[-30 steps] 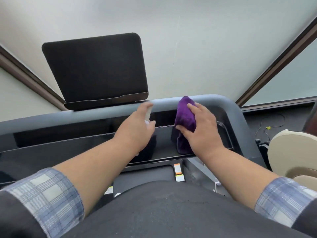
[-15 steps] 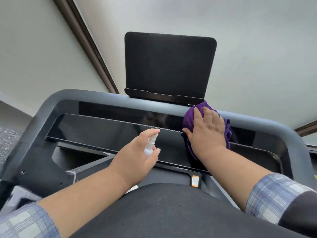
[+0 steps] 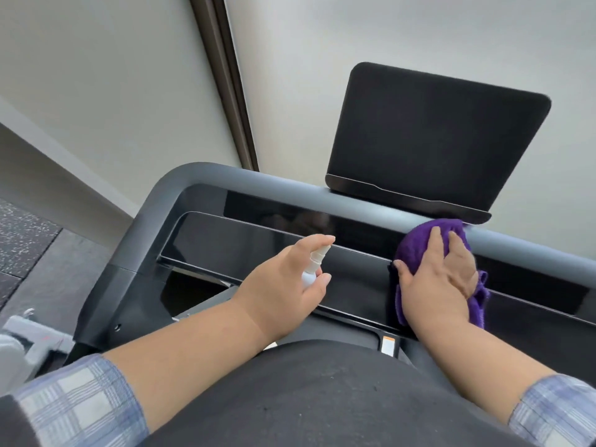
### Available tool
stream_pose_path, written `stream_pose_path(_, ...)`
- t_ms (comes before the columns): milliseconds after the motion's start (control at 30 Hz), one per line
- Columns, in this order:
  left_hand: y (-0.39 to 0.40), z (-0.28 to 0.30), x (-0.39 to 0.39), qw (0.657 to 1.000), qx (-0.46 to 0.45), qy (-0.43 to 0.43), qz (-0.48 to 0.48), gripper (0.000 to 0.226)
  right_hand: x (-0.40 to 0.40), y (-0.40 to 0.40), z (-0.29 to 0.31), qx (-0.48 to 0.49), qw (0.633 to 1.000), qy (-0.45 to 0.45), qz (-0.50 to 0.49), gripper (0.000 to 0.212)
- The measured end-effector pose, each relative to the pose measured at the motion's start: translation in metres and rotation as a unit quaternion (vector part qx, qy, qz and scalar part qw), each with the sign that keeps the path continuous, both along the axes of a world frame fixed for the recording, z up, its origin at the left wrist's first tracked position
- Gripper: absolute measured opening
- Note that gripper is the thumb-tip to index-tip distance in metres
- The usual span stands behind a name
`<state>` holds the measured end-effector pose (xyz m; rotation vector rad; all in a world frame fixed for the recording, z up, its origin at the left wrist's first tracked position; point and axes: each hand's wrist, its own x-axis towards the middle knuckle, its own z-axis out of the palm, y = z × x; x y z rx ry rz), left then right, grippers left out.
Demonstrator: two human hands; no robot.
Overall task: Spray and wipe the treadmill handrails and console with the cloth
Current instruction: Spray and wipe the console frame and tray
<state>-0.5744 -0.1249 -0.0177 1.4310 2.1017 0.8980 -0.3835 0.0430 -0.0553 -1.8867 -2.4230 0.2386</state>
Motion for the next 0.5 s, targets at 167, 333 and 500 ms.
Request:
stream_pose_path(167, -0.005, -0.005, -0.038, 0.998, 0.008, 0.000, -0.058, 0.056, -0.056, -0.020, -0.007, 0.035, 0.998, -0.003, 0.057, 0.081)
stream_pose_path(333, -0.018, -0.004, -0.077, 0.998, 0.017, -0.001, -0.067, 0.057, -0.110, -0.040, -0.013, 0.069, 0.988, 0.019, 0.134, 0.081)
stream_pose_path(500, -0.041, 0.002, -0.110, 0.997, 0.034, -0.002, -0.069, 0.059, -0.176, -0.061, -0.012, 0.037, 0.973, -0.022, 0.226, 0.078)
